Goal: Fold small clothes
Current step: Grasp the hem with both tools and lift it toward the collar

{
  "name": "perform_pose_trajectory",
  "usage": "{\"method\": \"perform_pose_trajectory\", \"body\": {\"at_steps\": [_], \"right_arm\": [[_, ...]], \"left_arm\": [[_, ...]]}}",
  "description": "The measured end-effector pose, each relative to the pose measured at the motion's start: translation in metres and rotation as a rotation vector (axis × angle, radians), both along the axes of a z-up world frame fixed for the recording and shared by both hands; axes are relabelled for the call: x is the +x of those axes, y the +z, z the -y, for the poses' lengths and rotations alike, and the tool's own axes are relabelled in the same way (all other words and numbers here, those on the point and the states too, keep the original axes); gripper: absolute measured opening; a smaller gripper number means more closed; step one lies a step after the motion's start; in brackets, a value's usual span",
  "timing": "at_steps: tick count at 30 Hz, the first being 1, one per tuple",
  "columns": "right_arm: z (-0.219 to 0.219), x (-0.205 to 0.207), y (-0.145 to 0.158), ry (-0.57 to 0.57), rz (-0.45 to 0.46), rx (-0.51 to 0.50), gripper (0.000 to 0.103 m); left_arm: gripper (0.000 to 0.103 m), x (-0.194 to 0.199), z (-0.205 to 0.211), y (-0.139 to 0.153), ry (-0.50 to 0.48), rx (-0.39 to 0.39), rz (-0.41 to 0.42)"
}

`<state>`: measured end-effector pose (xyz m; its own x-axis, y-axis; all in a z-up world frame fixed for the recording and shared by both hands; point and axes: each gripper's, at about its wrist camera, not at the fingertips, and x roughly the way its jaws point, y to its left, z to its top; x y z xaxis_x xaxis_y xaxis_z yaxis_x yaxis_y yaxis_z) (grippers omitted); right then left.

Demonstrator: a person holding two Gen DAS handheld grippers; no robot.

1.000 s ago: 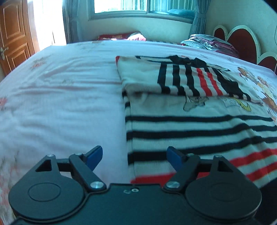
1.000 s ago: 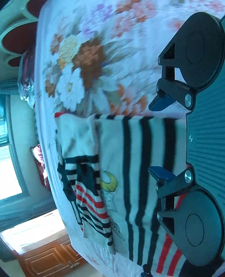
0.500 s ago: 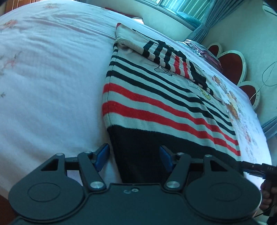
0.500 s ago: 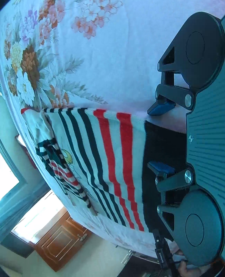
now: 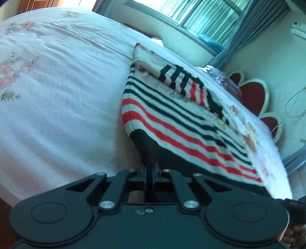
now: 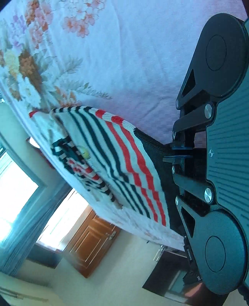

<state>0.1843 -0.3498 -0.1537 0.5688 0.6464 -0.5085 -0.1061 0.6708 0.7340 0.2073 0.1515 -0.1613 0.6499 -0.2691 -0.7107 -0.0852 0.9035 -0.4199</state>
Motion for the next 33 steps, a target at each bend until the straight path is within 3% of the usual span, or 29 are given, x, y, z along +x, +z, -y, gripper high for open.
{"method": "perform_pose_trajectory", "body": {"at_steps": [1, 2, 3, 6, 9, 14, 19, 25, 33], "right_arm": [[-0.002, 0.003, -0.006, 0.01, -0.025, -0.059, 0.004], [-0.005, 0.009, -0.017, 0.023, -0.083, -0.108, 0.004], [-0.002, 0.01, -0.022, 0.014, -0.097, -0.081, 0.004], [0.002, 0.01, -0.008, -0.018, -0.045, -0.032, 0.004], [-0.001, 0.018, 0.012, -0.01, 0.015, -0.057, 0.004], [-0.001, 0.046, 0.045, -0.038, 0.101, -0.072, 0.004], [-0.001, 0.1, 0.076, -0.081, 0.151, -0.103, 0.004], [0.002, 0.188, 0.1, -0.14, 0.15, -0.095, 0.004], [0.001, 0.306, 0.067, -0.206, 0.016, -0.075, 0.004]], "left_arm": [[0.004, 0.003, 0.0, -0.009, 0.002, 0.016, -0.044], [0.004, 0.002, -0.003, -0.013, 0.022, -0.015, -0.031], [0.004, 0.002, -0.006, -0.012, 0.041, -0.043, -0.03], [0.004, -0.003, -0.011, -0.003, 0.058, -0.075, 0.021], [0.004, 0.002, -0.018, 0.006, 0.093, -0.134, 0.049], [0.004, 0.04, -0.021, 0.034, 0.101, -0.192, 0.143], [0.004, 0.107, -0.016, 0.065, 0.069, -0.216, 0.222], [0.004, 0.203, -0.012, 0.075, 0.042, -0.216, 0.225], [0.004, 0.327, 0.003, 0.052, -0.035, -0.115, 0.115]]}}
